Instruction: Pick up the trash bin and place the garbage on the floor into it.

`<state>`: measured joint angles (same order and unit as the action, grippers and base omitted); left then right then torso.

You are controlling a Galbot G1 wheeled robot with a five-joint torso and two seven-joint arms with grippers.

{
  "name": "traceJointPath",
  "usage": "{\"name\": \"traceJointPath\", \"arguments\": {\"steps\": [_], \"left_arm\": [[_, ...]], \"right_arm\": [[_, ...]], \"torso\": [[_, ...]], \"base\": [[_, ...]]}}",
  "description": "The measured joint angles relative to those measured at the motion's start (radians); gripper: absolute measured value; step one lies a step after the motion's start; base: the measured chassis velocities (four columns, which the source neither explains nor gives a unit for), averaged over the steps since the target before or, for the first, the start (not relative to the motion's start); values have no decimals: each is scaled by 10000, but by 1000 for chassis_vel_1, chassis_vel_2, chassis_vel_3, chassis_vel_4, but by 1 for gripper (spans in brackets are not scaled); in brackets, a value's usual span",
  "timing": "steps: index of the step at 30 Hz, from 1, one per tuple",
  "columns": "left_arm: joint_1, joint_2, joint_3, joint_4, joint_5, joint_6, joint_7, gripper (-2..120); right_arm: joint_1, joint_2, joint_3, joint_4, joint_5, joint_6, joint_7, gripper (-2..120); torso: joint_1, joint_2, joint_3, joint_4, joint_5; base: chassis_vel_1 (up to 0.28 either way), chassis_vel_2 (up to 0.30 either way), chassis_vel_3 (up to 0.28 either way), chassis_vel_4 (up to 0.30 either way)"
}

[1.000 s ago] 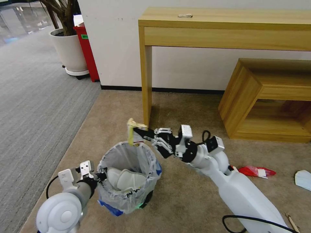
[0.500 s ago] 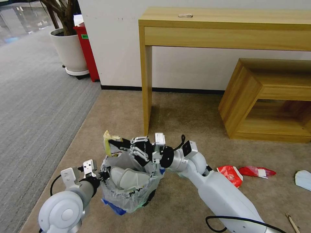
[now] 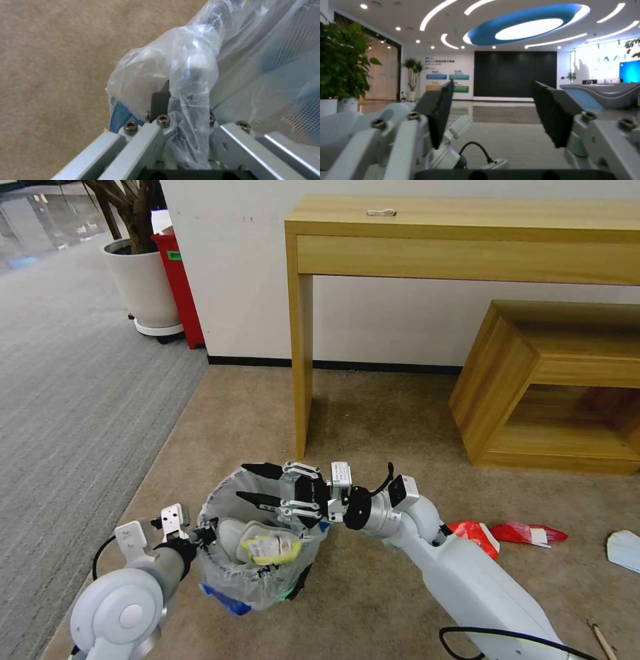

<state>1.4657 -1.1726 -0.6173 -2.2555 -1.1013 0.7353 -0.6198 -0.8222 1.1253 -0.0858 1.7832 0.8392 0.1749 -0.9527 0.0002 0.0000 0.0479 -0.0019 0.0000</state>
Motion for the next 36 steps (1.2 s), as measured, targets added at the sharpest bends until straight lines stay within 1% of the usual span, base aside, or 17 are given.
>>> {"name": "traceJointPath", "arguments": {"steps": [1, 2, 4, 5, 6, 7, 9, 10, 12, 15, 18, 19, 22, 23, 26, 27, 36], "left_arm": [[-10, 28, -112, 51, 0, 1, 0, 0], [-10, 28, -112, 51, 0, 1, 0, 0], [-21, 45, -217, 98, -6, 1, 0, 0], [-29, 54, -273, 123, -10, 0, 0, 0], [-29, 54, -273, 123, -10, 0, 0, 0], [-42, 63, -359, 157, -16, 0, 0, 0], [-71, 113, -667, 232, -52, 0, 2, 0], [-71, 113, -667, 232, -52, 0, 2, 0], [-91, 190, -992, 273, -60, 0, 4, 0], [-93, 254, -1190, 307, -48, 1, -10, 0], [-64, 407, -1661, 412, 269, 0, -46, 0], [-64, 407, -1661, 412, 269, 0, -46, 0], [-44, 446, -2045, 583, 855, 0, 37, 0], [-44, 446, -2045, 583, 855, 0, 37, 0], [27, 446, -2425, 626, 951, 0, 99, 0], [27, 446, -2425, 626, 951, 0, 99, 0], [194, 343, -3029, 430, 658, 1, 126, 0]], "right_arm": [[-32, -53, 56, 42, 0, 10, -2, 68], [-32, -53, 56, 42, 0, 10, -2, 68], [-64, -106, 113, 90, 3, 15, -2, 75], [-79, -129, 148, 114, 8, 16, -2, 82], [-79, -129, 148, 114, 8, 16, -2, 82], [-109, -165, 205, 149, 18, 17, 5, 86], [-314, -278, 446, 267, 40, 37, 498, 96], [-314, -278, 446, 267, 40, 37, 498, 96], [-637, -338, 694, 308, 5, 117, 1758, 100], [-786, -348, 817, 295, -209, 123, 2393, 100], [-1228, -362, 924, 226, -1360, -188, 4725, 100], [-1228, -362, 924, 226, -1360, -188, 4725, 100], [-1538, -189, 819, 212, -1781, -521, 6390, 100], [-1538, -189, 819, 212, -1781, -521, 6390, 100], [-1767, 72, 724, 185, -2118, -948, 7682, 100], [-1767, 72, 724, 185, -2118, -948, 7682, 100], [-1883, 716, 418, -279, -2521, -2020, 9645, 100]], "torso": [[0, 0, 0, 0, 0], [0, 0, 0, 0, 0], [0, 0, 0, 0, 0], [0, 0, 0, 0, 0], [0, 0, 0, 0, 0], [0, 0, 0, 0, -1], [0, 0, 0, 0, -1], [0, 0, 0, 0, -1], [0, 0, -1, 0, -1], [0, 0, -1, 0, 0], [0, 0, 0, 0, 0], [0, 0, 0, 0, 0], [0, 0, -1, 0, -1], [0, 0, -1, 0, -1], [0, 0, -1, 0, -2], [0, 0, -1, 0, -2], [0, 0, -1, -1, -1]], "base": [[0, 0, 0, 0], [0, 0, 0, 0], [0, 0, 0, 0], [0, 0, 0, 0], [0, 0, 0, 0], [0, 0, 0, 0], [0, 0, 0, 0], [0, 0, 0, 0], [0, 0, 0, 0], [0, 0, 0, 0], [0, 0, 0, 0], [0, 0, 0, 0], [0, 0, 0, 0], [0, 0, 0, 0], [0, 0, 0, 0], [0, 0, 0, 0], [0, 0, 0, 0]]}}
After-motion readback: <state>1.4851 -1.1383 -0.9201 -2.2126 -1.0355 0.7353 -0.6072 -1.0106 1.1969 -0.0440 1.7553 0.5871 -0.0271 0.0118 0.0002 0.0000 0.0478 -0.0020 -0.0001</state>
